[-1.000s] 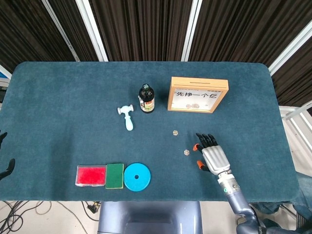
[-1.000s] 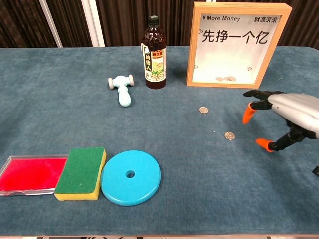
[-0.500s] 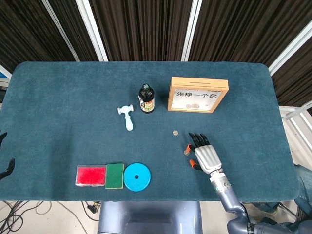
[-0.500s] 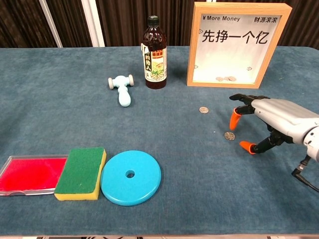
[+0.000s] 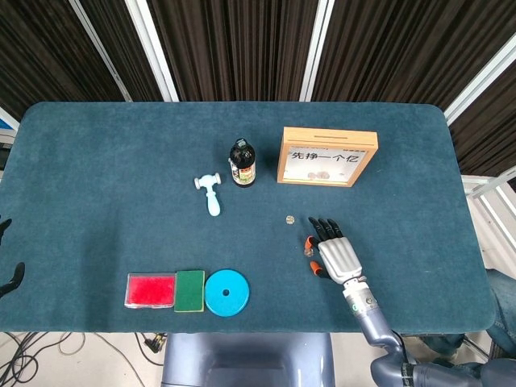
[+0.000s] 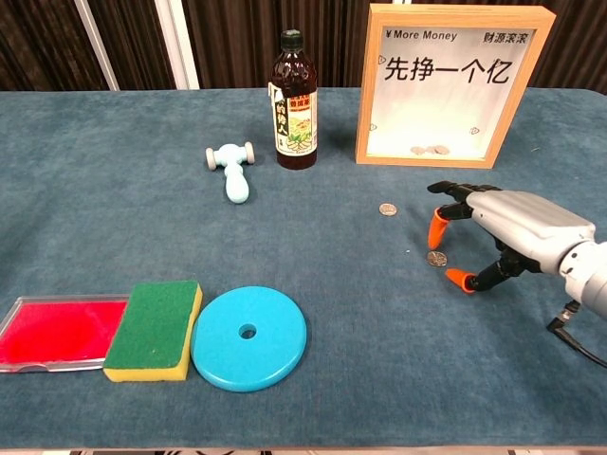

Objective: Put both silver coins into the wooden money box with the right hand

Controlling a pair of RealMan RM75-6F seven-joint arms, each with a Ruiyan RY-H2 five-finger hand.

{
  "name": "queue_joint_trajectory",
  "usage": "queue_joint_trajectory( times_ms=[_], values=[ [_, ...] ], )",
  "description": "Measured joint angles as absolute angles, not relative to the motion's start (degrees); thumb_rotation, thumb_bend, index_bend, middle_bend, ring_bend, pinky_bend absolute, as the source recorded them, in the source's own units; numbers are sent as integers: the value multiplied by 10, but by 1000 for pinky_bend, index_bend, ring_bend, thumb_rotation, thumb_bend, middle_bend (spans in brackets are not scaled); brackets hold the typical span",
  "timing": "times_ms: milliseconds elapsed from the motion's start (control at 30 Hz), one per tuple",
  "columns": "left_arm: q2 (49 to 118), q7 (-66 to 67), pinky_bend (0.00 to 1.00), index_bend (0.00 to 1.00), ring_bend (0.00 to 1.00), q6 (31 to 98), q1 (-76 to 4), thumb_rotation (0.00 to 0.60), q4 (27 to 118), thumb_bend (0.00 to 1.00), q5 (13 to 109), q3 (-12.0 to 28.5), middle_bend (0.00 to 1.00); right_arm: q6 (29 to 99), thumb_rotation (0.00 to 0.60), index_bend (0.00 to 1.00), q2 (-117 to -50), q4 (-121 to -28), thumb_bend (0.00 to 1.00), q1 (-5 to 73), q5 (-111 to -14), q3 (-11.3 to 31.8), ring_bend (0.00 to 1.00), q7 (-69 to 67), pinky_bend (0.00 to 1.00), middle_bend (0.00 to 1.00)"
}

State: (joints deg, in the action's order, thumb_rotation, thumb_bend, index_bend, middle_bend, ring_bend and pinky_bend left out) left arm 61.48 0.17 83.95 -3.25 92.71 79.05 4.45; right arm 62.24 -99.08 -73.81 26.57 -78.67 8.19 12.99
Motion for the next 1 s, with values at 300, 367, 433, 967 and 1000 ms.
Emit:
queue_joint_trajectory(
  times_ms=[300, 367, 433, 967, 1000],
  values=[
    [614, 0, 0, 85, 0, 838, -33, 600, 927, 397, 790, 45, 0, 614, 600, 445, -1004, -715, 412, 276, -783, 83, 0, 125, 0, 22],
    [614, 0, 0, 85, 0, 838, -33, 600, 927, 397, 789, 45, 0, 612, 600, 451, -1007, -710, 412, 278, -782, 84, 0, 123, 0, 22],
    [614, -1, 0, 85, 0, 837, -33, 600, 927, 397, 789, 45, 0, 612, 600, 455, -1008, -706, 412, 279, -781, 84, 0, 122, 0, 22],
    [614, 2, 0, 85, 0, 838, -33, 600, 927, 397, 788, 45, 0, 623, 600, 456, -1014, -690, 412, 281, -785, 81, 0, 101, 0, 22],
    [614, 2, 0, 85, 0, 838, -33, 600, 927, 397, 788, 45, 0, 623, 600, 456, -1014, -689, 412, 281, -785, 80, 0, 100, 0, 22]
  ],
)
